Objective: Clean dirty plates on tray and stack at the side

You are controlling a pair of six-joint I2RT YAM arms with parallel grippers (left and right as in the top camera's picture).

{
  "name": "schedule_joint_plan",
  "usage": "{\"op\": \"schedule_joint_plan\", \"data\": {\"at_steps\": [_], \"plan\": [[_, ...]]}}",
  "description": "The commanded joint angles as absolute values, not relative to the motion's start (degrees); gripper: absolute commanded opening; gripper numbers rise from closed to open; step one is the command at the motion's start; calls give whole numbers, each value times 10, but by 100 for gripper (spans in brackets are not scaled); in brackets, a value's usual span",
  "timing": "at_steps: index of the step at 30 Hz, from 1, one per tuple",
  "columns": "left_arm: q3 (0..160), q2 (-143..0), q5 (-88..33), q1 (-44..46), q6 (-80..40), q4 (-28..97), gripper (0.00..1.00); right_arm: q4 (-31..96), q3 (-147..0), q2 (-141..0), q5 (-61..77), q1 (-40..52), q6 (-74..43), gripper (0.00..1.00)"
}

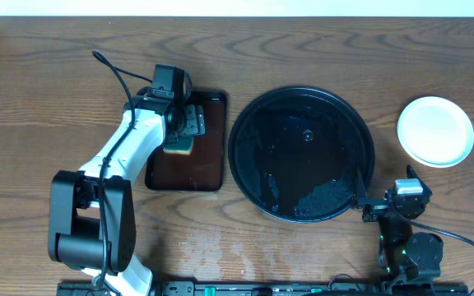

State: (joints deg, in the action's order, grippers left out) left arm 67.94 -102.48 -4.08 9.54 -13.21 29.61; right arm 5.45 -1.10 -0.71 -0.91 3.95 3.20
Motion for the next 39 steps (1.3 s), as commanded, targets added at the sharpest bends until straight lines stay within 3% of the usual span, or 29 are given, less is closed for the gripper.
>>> {"op": "schedule_joint_plan", "data": {"at_steps": [1,22,39], "plan": [[677,-1028,-34,95,-127,296,84,57,-10,-3,-15,44,37,99],[677,-988,-34,95,-127,297,84,57,-10,-3,-15,44,37,99],[677,-568,-34,95,-127,297,84,57,-10,-3,-15,44,37,99]]}}
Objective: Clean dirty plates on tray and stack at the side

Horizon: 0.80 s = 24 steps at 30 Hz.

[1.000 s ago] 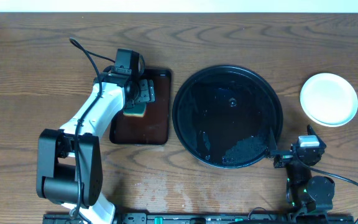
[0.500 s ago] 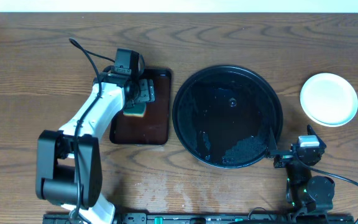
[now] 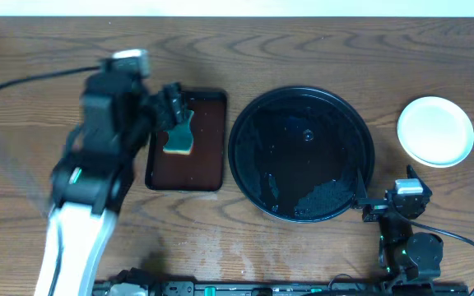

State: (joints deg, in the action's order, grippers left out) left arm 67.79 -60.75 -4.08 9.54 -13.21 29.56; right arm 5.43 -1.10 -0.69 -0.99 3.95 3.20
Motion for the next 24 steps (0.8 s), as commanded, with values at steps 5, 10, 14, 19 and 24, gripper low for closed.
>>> {"op": "schedule_joint_plan", "data": {"at_steps": [5,10,14,19,24], "plan": [[677,-477,-34,95,-127,296,84,57,-10,-3,-15,44,37,99],[677,-404,-32,81,-120,353,84,57,-10,-3,-15,44,37,99],[676,-346,-32,73,-121,430,84,57,-10,-3,-15,44,37,99],[672,-278,-34,54,-121,510,84,57,-10,-3,-15,44,37,99],[616,-197,-34,30,-121,525,84,57,-10,-3,-15,44,37,99]]}}
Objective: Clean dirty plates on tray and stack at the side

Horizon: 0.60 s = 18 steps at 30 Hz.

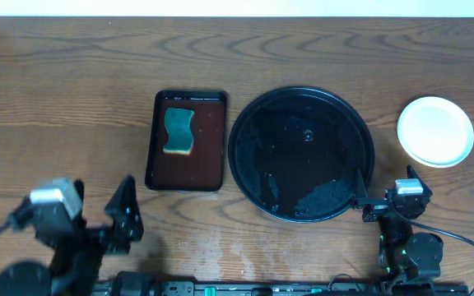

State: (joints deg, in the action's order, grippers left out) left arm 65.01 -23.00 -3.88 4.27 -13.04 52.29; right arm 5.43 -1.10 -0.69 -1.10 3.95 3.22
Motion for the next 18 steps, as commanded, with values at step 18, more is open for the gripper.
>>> {"op": "schedule_joint_plan", "data": {"at_steps": [18], "plan": [[295,-1,-42,-13,-192,149,84,57,-10,-3,-15,44,37,99]]}}
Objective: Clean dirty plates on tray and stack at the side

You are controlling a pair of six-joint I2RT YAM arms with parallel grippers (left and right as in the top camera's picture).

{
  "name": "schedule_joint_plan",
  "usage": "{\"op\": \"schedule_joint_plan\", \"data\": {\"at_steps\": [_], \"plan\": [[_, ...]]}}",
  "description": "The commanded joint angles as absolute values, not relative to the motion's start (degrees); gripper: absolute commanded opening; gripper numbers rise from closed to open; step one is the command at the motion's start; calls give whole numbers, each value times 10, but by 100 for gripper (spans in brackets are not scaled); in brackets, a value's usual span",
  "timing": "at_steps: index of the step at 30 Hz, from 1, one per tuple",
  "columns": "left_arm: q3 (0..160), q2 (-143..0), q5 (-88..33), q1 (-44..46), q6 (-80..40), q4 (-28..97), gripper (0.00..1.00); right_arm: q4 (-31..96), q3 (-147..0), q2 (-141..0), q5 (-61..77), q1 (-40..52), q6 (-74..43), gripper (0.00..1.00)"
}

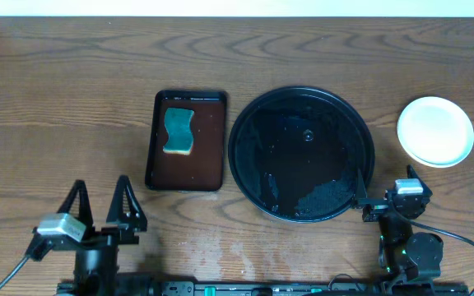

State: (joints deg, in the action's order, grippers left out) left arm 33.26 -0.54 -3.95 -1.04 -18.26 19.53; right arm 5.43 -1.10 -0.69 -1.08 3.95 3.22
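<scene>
A white plate lies on the table at the far right, beside the round black tray. The tray holds wet streaks and a patch of dark crumbs, with no plate on it. A green and yellow sponge lies in the small dark rectangular tray. My left gripper sits at the front left edge, open and empty, with its fingers pointing toward the back. My right gripper rests folded at the round tray's front right rim, seen edge-on.
The wooden table's front edge carries both arm bases. A cable loops from the right arm at the front right corner.
My left arm has gone from a blurred position at the front left corner to a settled one at the front edge, fingers spread. The sponge, trays, plate and right arm are unchanged.
My left gripper was first down on the sponge in the rectangular tray. Then the arm appeared beside the tray, blurred, with the sponge lying free. After that it was at the front left corner, and now it rests there open. The right arm stayed folded throughout.
</scene>
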Motion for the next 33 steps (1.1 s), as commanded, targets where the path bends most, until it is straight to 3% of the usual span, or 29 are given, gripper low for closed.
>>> {"op": "schedule_joint_plan", "data": {"at_steps": [1,8,11,33], "plan": [[276,-1,-42,-13,-192,112,84,57,-10,-3,-15,44,37,99],[121,-1,-42,-13,-192,-188,84,57,-10,-3,-15,44,37,99],[73,-1,-42,-13,-192,-257,84,57,-10,-3,-15,44,37,99],[2,-1,-35,-13,-187,-46,84,57,-10,-3,-15,44,37,99]]}}
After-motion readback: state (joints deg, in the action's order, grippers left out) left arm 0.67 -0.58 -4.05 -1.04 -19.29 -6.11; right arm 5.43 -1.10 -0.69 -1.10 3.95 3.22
